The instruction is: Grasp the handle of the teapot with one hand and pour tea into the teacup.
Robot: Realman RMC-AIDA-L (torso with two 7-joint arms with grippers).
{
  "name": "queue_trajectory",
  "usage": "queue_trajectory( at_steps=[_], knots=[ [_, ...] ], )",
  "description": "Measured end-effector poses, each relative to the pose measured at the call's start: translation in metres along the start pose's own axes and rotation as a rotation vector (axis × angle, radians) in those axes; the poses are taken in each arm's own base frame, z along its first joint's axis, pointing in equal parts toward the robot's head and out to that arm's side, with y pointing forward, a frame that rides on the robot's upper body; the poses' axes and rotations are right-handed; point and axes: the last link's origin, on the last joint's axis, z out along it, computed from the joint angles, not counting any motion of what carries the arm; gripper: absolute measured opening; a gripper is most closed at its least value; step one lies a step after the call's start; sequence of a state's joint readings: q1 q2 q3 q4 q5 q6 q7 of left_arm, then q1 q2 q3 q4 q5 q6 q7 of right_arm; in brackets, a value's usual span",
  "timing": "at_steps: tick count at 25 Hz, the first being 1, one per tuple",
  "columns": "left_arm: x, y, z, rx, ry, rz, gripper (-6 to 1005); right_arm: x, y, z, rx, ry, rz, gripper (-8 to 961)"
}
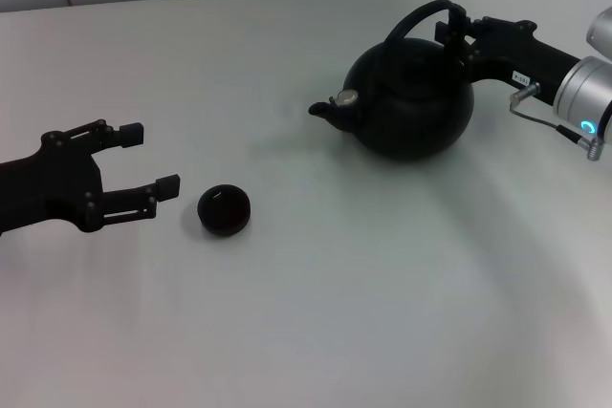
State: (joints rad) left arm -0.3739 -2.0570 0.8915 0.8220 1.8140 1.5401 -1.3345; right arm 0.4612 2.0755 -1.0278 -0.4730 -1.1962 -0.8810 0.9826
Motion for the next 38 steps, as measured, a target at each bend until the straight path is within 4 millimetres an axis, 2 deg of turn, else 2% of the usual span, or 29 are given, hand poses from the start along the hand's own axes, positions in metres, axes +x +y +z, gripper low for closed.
queue_trajectory(
  at_steps=[5, 13, 18, 24, 26, 27, 30, 31, 38],
  knots=[
    [0.002, -0.001, 0.001, 0.002, 0.003, 0.003, 863, -0.004, -0.001, 0.002, -0.002, -0.010, -0.010, 241],
    [0.002, -0.002, 0.001, 0.006, 0.005, 0.002, 863, -0.007, -0.002, 0.000, 0.000, -0.021, -0.016, 481],
    [0.002, -0.002, 0.001, 0.006, 0.006, 0.003, 863, -0.004, 0.001, -0.006, -0.015, -0.030, -0.017, 593],
    [0.002, -0.002, 0.000, 0.005, 0.007, 0.003, 862, 0.011, 0.006, -0.030, -0.038, -0.062, -0.057, 594],
    [0.002, -0.001, 0.000, 0.004, 0.007, 0.000, 862, 0.017, 0.008, -0.046, -0.046, -0.102, -0.062, 594],
    [0.001, -0.001, 0.000, 0.003, 0.008, -0.001, 862, 0.017, 0.008, -0.046, -0.046, -0.102, -0.062, 594],
    [0.001, 0.000, 0.000, 0.000, 0.009, -0.003, 862, 0.025, 0.009, -0.062, -0.045, -0.130, -0.033, 594],
    [0.001, 0.000, 0.001, 0.000, 0.010, -0.004, 862, 0.030, 0.009, -0.073, -0.042, -0.144, -0.018, 594],
    [0.004, 0.005, 0.005, -0.027, 0.051, -0.007, 862, 0.033, 0.023, -0.096, -0.106, -0.227, -0.045, 594]
  ],
)
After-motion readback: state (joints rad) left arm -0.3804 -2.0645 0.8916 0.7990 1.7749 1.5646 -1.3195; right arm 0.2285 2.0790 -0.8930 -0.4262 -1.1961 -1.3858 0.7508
